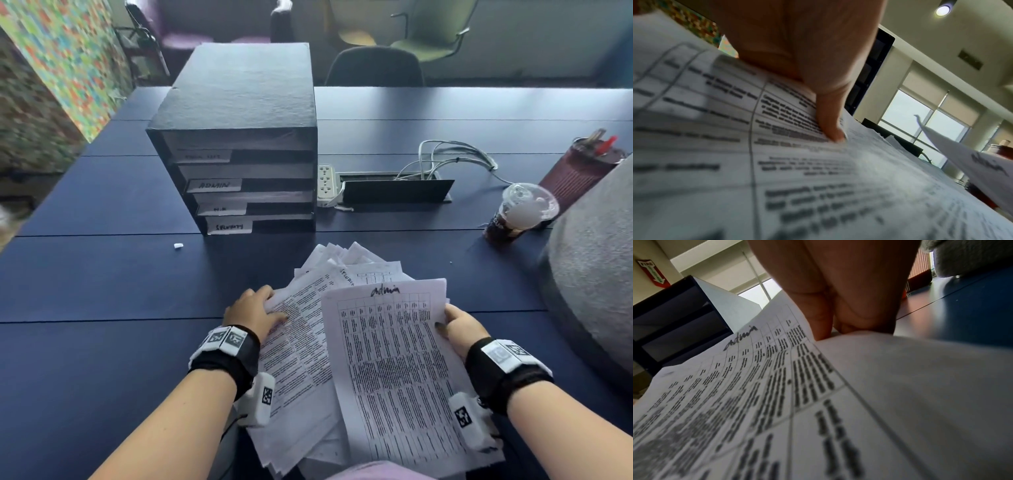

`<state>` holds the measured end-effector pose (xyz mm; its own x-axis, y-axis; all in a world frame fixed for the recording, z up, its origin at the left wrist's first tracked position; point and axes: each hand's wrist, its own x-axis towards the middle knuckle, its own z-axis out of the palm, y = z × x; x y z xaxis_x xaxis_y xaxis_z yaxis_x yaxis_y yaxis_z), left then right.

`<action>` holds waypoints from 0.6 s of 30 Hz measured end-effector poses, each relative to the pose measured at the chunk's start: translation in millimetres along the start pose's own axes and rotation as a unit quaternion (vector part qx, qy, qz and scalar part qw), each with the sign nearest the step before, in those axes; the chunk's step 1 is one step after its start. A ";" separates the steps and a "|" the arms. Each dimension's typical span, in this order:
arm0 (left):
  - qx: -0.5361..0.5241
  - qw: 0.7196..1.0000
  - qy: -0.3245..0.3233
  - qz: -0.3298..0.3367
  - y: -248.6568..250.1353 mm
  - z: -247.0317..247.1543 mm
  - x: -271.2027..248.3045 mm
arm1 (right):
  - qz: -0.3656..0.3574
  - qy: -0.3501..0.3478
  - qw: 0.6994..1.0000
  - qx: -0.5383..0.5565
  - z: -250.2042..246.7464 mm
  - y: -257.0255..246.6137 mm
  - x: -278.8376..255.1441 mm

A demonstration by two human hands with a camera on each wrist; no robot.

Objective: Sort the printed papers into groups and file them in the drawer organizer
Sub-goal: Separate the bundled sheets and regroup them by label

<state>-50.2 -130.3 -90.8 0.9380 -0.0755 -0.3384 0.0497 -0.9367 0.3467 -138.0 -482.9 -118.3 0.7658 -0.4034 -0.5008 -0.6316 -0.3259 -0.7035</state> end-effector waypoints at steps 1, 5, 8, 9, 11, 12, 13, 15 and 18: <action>-0.034 0.999 0.011 0.005 -2.9 -1.4 -1.1 | -0.003 0.001 1.000 0.009 2.1 1.3 0.3; -0.093 0.993 0.073 -0.017 -11.4 -12.6 1.3 | 0.008 0.001 0.999 0.033 4.7 -5.6 -4.8; -0.162 0.980 0.110 -0.043 -14.7 -21.1 2.7 | 0.012 0.017 0.999 0.029 0.7 -4.8 1.4; -0.193 0.974 0.104 -0.053 -14.4 -22.7 2.7 | 0.019 0.028 0.999 0.014 -1.4 -7.8 0.0; -0.240 0.967 0.050 -0.062 -8.2 -21.4 0.2 | 0.026 0.048 0.999 0.003 -7.2 -8.8 2.9; -0.251 0.966 0.014 -0.057 -2.7 -18.4 -2.5 | 0.025 0.053 0.998 -0.012 -10.1 -10.4 4.5; -0.251 0.967 -0.013 -0.048 3.8 -14.3 -6.5 | 0.021 0.054 0.998 -0.023 -12.3 -13.4 4.6; -0.220 0.974 -0.047 -0.024 18.7 -5.5 -17.6 | 0.035 0.051 0.997 -0.037 -15.9 -16.1 10.4; -0.162 0.982 -0.100 0.019 36.0 12.8 -32.0 | 0.076 0.022 0.994 -0.074 -15.9 -19.4 10.9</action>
<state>-82.8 -165.9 -78.7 0.8571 -0.2031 -0.4734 0.1532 -0.7770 0.6106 -119.3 -494.7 -102.1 0.6564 -0.4939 -0.5703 -0.7528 -0.3787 -0.5385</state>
